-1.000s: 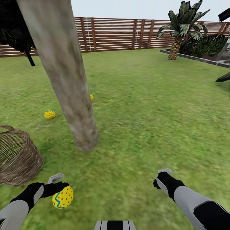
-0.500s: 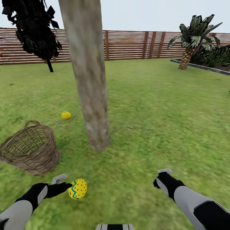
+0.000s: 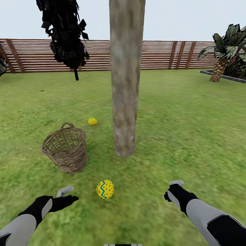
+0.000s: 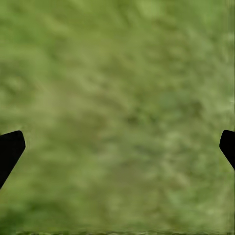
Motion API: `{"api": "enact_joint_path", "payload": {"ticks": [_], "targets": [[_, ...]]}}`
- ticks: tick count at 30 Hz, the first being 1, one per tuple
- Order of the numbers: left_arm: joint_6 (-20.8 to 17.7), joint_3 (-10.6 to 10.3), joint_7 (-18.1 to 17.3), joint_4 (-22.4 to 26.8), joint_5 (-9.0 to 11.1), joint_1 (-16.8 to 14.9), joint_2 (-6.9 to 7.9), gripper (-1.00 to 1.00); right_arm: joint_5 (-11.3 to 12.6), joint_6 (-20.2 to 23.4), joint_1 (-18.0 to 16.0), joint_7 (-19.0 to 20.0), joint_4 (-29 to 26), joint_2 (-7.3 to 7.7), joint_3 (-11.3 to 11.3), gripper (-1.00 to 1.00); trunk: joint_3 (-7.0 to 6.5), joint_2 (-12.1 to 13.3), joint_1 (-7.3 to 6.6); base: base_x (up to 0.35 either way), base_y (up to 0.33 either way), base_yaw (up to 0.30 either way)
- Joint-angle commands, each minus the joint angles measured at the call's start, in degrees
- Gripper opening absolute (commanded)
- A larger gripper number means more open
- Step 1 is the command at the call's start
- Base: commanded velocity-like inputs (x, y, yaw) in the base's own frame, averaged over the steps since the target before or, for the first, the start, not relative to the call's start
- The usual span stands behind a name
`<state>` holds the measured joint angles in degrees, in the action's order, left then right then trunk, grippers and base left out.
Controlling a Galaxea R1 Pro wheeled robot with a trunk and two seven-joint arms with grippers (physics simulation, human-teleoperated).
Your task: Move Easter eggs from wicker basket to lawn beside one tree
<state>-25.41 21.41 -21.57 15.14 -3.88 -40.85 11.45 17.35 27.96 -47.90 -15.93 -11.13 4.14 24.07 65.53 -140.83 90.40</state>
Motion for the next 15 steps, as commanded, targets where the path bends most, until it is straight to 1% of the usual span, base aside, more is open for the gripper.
{"api": "enact_joint_path", "payload": {"ticks": [1, 5, 7, 10, 15], "targets": [[-0.34, 0.47, -0.31, 0.07, -0.43, -0.02, -0.03, 1.00, 0.64, 0.34, 0.00, -0.34, -0.14, 0.03, 0.46, 1.00, -0.14, 0.40, -0.26, -0.269, 0.205, 0.040], [-0.34, 0.47, -0.32, 0.08, -0.43, -0.03, -0.03, 1.00, 0.74, 0.34, 0.00, -0.28, -0.16, -0.01, 0.46, 1.00, -0.86, 2.00, -1.14, -0.264, 0.208, 0.008], [-0.34, 0.47, -0.32, 0.08, -0.37, -0.02, -0.03, 1.00, 0.77, 0.34, 0.00, -0.25, -0.20, -0.01, 0.45, 1.00, -1.23, 2.80, -1.58, -0.170, 0.171, -0.094], [-0.34, 0.42, -0.32, 0.07, -0.30, -0.02, -0.08, 1.00, 0.82, 0.34, 0.00, -0.24, -0.16, -0.01, 0.48, 1.00, -1.81, 4.01, -2.24, -0.063, 0.065, -0.091], [-0.34, 0.41, -0.32, 0.07, -0.20, -0.02, -0.06, 1.00, 0.84, 0.34, 0.00, -0.24, -0.10, -0.01, 0.49, 1.00, -2.72, 6.01, -3.34, -0.010, 0.010, -0.016]]}}
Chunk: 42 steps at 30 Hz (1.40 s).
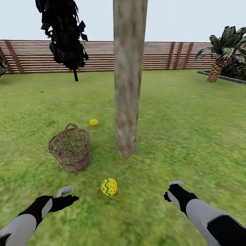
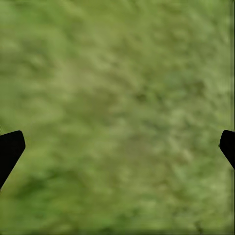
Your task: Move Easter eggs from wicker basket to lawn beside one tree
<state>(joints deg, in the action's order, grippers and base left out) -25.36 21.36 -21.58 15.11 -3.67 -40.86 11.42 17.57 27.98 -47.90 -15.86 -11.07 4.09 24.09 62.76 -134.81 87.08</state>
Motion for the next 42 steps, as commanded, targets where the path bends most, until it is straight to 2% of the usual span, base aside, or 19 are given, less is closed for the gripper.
{"api": "enact_joint_path", "payload": {"ticks": [1, 6, 18, 42], "targets": [[-0.40, 0.49, -0.32, 0.09, -0.38, -0.01, -0.03, 1.00, 0.62, 0.33, 0.00, -0.32, -0.12, 0.04, 0.46, 1.00, 0.04, 0.00, -0.02, -0.007, 0.002, -0.008], [-0.47, 0.60, -0.92, 0.09, -0.34, -0.01, 0.00, 1.00, 0.74, 0.40, 0.00, -0.32, -0.17, 0.06, 0.43, 1.00, 0.04, 0.00, -0.02, 0.031, 0.127, -0.171], [-0.55, 0.58, -1.01, 0.07, -0.21, -0.01, 0.05, 1.00, 0.88, 0.41, 0.00, -0.29, -0.18, 0.22, 0.34, 1.00, -0.39, 0.00, -0.02, 0.013, 0.284, -0.290], [-0.56, 0.53, -1.01, -0.33, -0.25, -0.01, 0.01, 1.00, 0.88, 0.41, 0.00, -0.32, -0.23, 0.39, 0.34, 1.00, -1.91, 0.00, -0.02, -0.123, 0.295, -0.257]]}}
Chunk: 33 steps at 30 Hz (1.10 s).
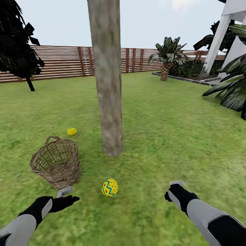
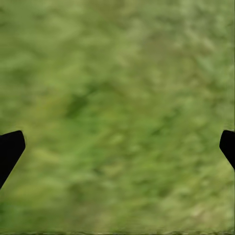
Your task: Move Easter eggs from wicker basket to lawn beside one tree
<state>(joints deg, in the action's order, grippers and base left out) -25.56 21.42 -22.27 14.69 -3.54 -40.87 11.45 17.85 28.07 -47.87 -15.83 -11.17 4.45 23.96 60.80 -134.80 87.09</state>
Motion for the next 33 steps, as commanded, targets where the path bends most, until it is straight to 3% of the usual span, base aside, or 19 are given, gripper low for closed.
{"api": "enact_joint_path", "payload": {"ticks": [1, 33], "targets": [[-0.36, 0.50, -0.32, 0.11, -0.36, 0.00, 0.03, 1.00, 0.61, 0.32, -0.03, -0.35, -0.10, 0.03, 0.47, 1.00, -0.02, -0.02, -0.02, -0.143, 0.295, -0.252], [-0.36, 0.65, -0.23, -0.02, -0.32, 0.00, 0.01, 1.00, 0.61, 0.23, -0.03, -0.35, 0.54, -0.19, 0.48, 1.00, -2.14, -0.02, -0.02, -0.155, 0.295, -0.247]]}}
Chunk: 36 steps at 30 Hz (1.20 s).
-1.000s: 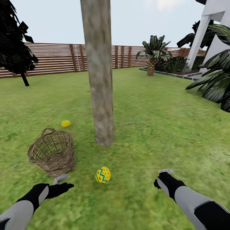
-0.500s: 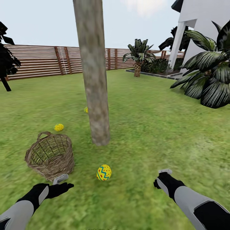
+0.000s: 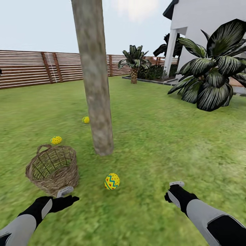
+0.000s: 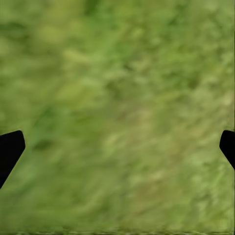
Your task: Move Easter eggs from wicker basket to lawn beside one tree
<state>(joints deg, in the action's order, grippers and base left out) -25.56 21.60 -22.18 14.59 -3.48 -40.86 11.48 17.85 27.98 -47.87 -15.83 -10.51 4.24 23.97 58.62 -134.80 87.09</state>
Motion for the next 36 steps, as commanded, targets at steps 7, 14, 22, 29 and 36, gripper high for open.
{"api": "enact_joint_path", "payload": {"ticks": [7, 14, 22, 29, 36], "targets": [[-0.37, 0.46, -0.06, -0.12, -0.38, -0.01, -0.05, 1.00, 0.61, 0.32, -0.03, -0.34, -0.12, 0.03, 0.50, 1.00, -1.51, 2.38, -1.35, -0.196, 0.295, -0.238], [-0.37, 0.46, 0.03, -0.15, -0.38, -0.01, -0.05, 1.00, 0.61, 0.32, -0.03, -0.34, -0.12, 0.03, 0.47, 1.00, -3.25, 5.19, -2.89, -0.201, 0.295, -0.238], [-0.37, 0.50, 0.04, -0.17, -0.38, -0.01, -0.04, 1.00, 0.61, 0.32, -0.03, -0.34, -0.12, 0.02, 0.50, 1.00, -5.24, 8.40, -4.64, -0.210, 0.294, -0.238], [-0.37, 0.46, 0.04, -0.18, -0.45, -0.01, -0.05, 1.00, 0.61, 0.32, -0.03, -0.34, -0.12, -0.02, 0.55, 1.00, -6.98, 11.21, -6.18, -0.232, 0.285, -0.238], [-0.33, 0.37, 0.12, -1.58, -0.44, -0.01, -0.14, 1.00, 0.55, -0.89, -0.03, -0.34, -0.06, -0.11, 0.55, 1.00, -8.56, 14.02, -7.72, -0.252, 0.267, -0.134]]}}
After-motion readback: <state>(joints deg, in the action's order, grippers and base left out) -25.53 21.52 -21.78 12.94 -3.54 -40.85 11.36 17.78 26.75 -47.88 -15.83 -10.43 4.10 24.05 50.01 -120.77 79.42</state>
